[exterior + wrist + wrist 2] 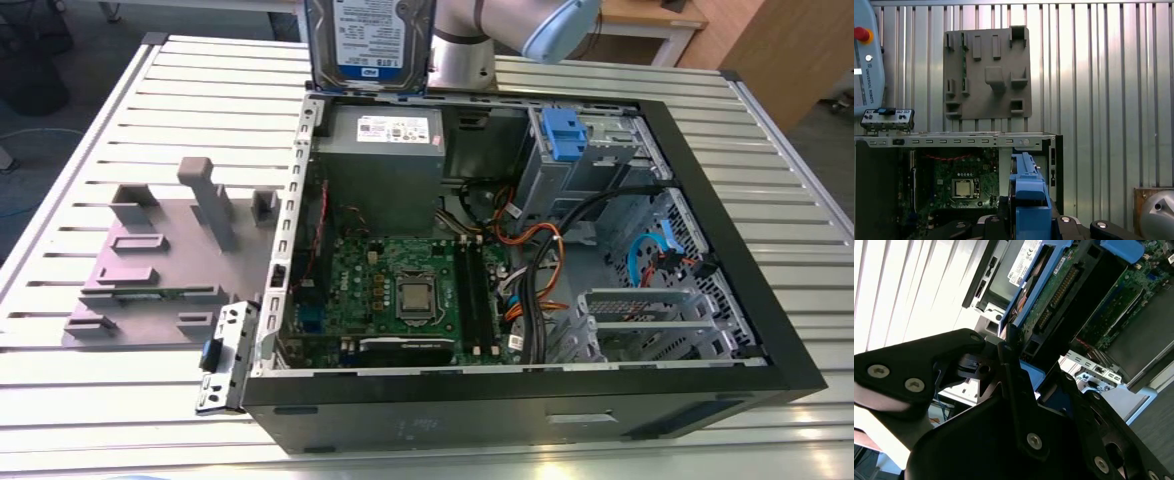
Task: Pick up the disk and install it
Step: 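Pick up the disk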
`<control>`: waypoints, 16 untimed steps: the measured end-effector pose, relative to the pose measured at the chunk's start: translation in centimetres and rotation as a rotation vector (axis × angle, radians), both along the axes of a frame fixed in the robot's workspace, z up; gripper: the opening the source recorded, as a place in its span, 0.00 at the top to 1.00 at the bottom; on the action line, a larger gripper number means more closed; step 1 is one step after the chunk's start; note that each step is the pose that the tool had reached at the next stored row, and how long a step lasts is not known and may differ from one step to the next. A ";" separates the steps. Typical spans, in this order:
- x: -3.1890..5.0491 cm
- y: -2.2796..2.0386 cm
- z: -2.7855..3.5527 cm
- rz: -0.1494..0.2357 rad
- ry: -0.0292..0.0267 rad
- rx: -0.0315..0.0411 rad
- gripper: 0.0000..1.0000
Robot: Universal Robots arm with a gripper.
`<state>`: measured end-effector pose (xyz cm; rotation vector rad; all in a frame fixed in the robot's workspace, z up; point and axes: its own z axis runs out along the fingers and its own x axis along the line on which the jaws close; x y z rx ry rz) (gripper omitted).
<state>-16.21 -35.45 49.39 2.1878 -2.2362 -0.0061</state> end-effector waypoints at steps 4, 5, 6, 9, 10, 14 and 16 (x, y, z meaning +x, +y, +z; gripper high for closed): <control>0.19 0.00 0.00 0.000 0.0001 0.0000 0.63; 0.24 0.00 0.00 0.000 0.0001 0.0000 0.63; 0.29 0.00 0.00 0.000 0.0002 0.0000 0.63; 0.44 0.00 0.00 0.000 0.0002 0.0000 0.63; 0.48 0.00 0.00 0.000 0.0003 -0.0001 0.63; 0.67 0.00 0.00 0.000 0.0003 0.0000 0.63; 0.77 0.00 0.00 0.000 0.0003 0.0000 0.63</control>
